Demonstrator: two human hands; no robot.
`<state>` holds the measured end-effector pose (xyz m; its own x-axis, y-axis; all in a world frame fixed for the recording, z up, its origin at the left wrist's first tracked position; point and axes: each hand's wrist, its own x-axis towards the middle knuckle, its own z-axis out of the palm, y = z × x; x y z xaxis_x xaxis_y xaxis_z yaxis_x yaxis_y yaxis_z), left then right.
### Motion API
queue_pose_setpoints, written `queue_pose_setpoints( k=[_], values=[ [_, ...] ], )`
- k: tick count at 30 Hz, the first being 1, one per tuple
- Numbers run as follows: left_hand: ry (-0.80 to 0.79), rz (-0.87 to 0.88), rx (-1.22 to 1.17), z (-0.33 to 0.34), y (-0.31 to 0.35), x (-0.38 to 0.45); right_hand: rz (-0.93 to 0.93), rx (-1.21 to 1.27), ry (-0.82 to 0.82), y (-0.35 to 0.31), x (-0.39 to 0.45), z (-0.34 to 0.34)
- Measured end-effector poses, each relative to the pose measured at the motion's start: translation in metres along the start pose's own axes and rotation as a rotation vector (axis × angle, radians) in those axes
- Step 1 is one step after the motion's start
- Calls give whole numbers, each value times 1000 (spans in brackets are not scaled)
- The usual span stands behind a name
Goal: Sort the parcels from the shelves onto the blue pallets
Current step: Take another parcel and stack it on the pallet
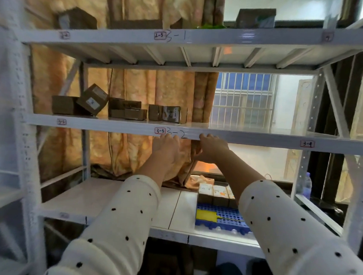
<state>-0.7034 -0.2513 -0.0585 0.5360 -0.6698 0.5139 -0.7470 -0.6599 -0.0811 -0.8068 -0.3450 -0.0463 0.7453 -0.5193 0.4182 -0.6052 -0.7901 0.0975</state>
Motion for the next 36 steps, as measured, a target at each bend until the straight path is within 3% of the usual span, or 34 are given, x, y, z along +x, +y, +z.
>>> queue_pose_setpoints(
  k=[17, 26, 36],
  values=[
    [14, -190, 147, -32, -173, -35, -282, 31, 21, -175, 41, -22],
    [13, -231, 183, -25, -239, -24, -291, 32, -3, -233, 69, -20],
    [73, -230, 81, 19, -284, 29, -206, 94, 4, -243, 130, 5]
  ],
)
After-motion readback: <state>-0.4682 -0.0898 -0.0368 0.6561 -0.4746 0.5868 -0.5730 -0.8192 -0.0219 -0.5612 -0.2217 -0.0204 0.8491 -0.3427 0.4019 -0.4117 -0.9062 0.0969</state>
